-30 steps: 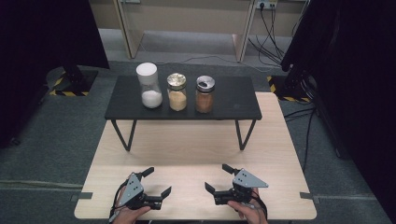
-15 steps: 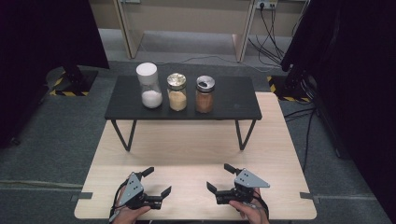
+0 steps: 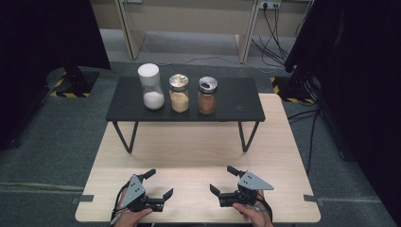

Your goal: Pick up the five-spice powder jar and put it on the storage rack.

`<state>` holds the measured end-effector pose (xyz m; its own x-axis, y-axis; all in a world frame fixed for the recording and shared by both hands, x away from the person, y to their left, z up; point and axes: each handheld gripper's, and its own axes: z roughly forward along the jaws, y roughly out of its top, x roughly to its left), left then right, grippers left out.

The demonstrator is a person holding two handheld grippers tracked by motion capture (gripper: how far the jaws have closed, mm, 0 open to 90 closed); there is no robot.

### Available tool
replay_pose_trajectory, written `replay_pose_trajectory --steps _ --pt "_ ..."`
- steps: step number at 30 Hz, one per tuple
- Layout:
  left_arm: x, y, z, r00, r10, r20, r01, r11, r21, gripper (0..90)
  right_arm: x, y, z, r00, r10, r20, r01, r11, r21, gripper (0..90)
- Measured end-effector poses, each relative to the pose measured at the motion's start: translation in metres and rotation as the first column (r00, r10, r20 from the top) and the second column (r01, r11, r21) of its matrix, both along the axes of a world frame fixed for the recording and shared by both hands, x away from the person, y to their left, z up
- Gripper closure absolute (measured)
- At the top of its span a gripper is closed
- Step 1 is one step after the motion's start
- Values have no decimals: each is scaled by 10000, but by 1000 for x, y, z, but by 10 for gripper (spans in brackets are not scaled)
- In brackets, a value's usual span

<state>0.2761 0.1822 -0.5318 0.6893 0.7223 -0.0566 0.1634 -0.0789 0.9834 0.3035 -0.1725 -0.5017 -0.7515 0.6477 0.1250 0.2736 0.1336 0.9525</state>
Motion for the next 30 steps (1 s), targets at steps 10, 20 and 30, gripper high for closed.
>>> replay_pose_trajectory --steps 10,20,30 --pt "-1 0 0 10000 -19 35 19 10000 -2 31 -1 0 1 10000 -39 45 40 10000 -35 42" --pt "-1 0 1 10000 -41 63 41 10000 12 32 -1 -1 0 10000 -75 44 76 10000 -24 42" --pt "-1 0 1 10000 -36 81 36 10000 23 32 -1 -1 1 9999 -82 61 82 10000 17 41"
